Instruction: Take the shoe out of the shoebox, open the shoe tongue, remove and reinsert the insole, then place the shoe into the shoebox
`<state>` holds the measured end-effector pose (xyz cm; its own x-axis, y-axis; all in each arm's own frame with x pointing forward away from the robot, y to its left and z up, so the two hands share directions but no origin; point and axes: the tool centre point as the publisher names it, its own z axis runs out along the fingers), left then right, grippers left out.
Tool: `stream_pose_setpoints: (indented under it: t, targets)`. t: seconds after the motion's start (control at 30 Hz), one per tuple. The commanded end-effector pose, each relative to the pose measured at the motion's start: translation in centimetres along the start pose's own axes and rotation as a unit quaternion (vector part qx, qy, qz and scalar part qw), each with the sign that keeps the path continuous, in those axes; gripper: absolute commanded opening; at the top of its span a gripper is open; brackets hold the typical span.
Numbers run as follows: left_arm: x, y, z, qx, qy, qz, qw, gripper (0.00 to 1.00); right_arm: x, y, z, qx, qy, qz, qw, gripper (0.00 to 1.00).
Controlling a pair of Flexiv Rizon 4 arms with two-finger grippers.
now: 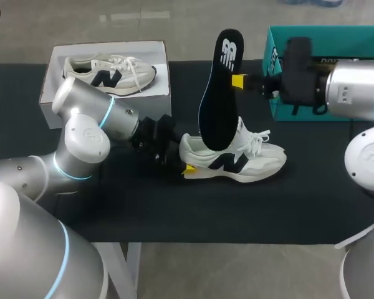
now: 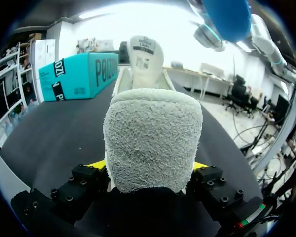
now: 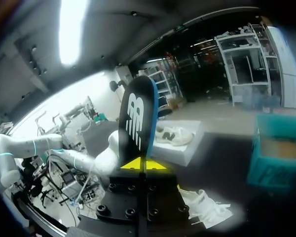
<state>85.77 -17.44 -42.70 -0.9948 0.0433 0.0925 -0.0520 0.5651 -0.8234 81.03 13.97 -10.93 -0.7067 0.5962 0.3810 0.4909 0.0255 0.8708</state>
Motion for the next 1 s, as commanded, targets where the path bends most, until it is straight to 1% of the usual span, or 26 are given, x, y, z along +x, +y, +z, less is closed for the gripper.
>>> stream_pose_setpoints:
  t: [0.03,0.07,0.57,0.6,0.67,0.73,0.77,0.93,1.0]
  targets:
    - [-0.1,0.1,0.2,-0.001,0.001,0.0,1.0,0.0,0.1,0.1,-2.6,0.023,0.005,-0.01,1.0,0.0]
    - [-0.1,0.1,0.2,-0.001,0.001,0.0,1.0,0.0,0.0,0.1,-2.8,0.024,0.012,-0.012,1.0,0.0]
    - [-0.1,0.1,0.2,-0.001,0.001,0.0,1.0,0.0,0.0,0.1,-2.8,0.024,0.012,-0.012,1.0,0.0]
    - [-0.1,0.1,0.2,-0.001,0.001,0.0,1.0,0.0,0.0,-0.3,-2.8,0.033,0.014,-0.019,0.999,0.0]
    - [-0.1,0.1,0.2,-0.001,0.001,0.0,1.0,0.0,0.6,-0.3,-3.5,0.039,0.037,-0.023,0.998,0.0]
    - [-0.1,0.1,0.2,-0.001,0.001,0.0,1.0,0.0,1.1,-0.1,-4.7,0.052,0.052,-0.04,0.996,0.0]
    - [-0.1,0.1,0.2,-0.001,0.001,0.0,1.0,0.0,1.3,0.2,-5.4,0.051,0.06,-0.036,0.996,0.0]
    - [-0.1,0.1,0.2,-0.001,0.001,0.0,1.0,0.0,2.3,1.3,-9.2,0.043,0.067,-0.032,0.996,0.0]
    - [-0.1,0.1,0.2,-0.001,0.001,0.0,1.0,0.0,2.8,1.3,-10.0,0.051,0.061,-0.036,0.996,0.0]
